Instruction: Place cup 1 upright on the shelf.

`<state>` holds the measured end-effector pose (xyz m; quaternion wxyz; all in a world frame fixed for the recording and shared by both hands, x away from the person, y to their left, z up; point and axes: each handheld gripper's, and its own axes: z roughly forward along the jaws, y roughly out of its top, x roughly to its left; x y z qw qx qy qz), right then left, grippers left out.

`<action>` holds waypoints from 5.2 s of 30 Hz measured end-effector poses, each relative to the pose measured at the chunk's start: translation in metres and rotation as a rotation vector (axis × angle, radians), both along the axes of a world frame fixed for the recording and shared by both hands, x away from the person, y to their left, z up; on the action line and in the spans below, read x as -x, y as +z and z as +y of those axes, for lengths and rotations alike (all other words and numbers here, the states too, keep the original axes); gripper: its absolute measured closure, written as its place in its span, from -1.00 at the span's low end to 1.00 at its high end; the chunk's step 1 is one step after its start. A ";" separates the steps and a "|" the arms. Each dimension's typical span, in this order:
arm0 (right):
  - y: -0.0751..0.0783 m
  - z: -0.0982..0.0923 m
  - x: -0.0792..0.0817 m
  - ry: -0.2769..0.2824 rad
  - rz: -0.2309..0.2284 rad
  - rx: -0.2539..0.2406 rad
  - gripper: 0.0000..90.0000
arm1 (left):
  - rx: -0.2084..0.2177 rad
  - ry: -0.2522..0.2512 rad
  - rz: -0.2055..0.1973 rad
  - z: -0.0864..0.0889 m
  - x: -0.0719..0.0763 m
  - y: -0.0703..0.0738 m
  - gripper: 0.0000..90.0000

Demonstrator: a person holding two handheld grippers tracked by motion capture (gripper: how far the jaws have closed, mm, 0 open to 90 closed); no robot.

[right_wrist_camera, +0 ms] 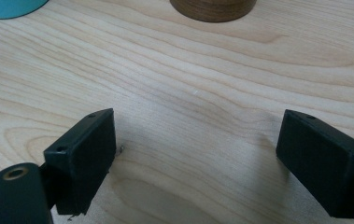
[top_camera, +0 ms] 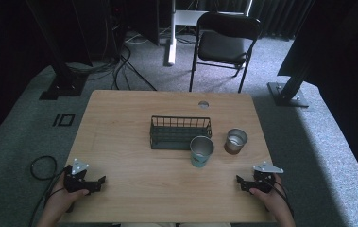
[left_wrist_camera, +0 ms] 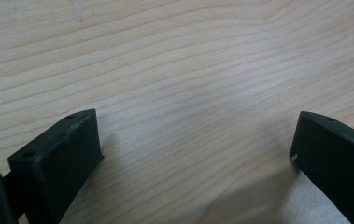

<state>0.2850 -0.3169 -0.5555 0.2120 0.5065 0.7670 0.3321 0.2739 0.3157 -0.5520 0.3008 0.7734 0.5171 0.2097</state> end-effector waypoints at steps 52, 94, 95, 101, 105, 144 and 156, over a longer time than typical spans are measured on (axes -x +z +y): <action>0.000 0.000 0.000 -0.001 0.000 0.000 -0.74 | -0.021 -0.237 -0.025 -0.051 -0.005 0.015 -0.95; 0.000 0.000 0.000 -0.001 -0.001 0.000 -0.74 | 0.035 -0.422 -0.130 -0.123 -0.012 0.036 -0.95; 0.000 0.000 0.000 -0.001 -0.001 0.000 -0.74 | 0.034 -0.426 -0.132 -0.124 -0.012 0.037 -0.94; 0.000 0.000 0.000 -0.001 -0.001 0.000 -0.74 | 0.042 -0.442 -0.150 -0.132 -0.013 0.040 -0.95; 0.000 0.000 0.000 -0.001 -0.001 0.000 -0.74 | 0.048 -0.454 -0.159 -0.139 -0.014 0.043 -0.94; 0.000 0.000 0.000 -0.001 -0.001 0.000 -0.74 | 0.070 -0.606 -0.233 -0.209 -0.027 0.055 -0.95; 0.000 0.000 0.000 -0.001 0.000 0.000 -0.74 | 0.083 -0.622 -0.236 -0.229 -0.032 0.053 -0.94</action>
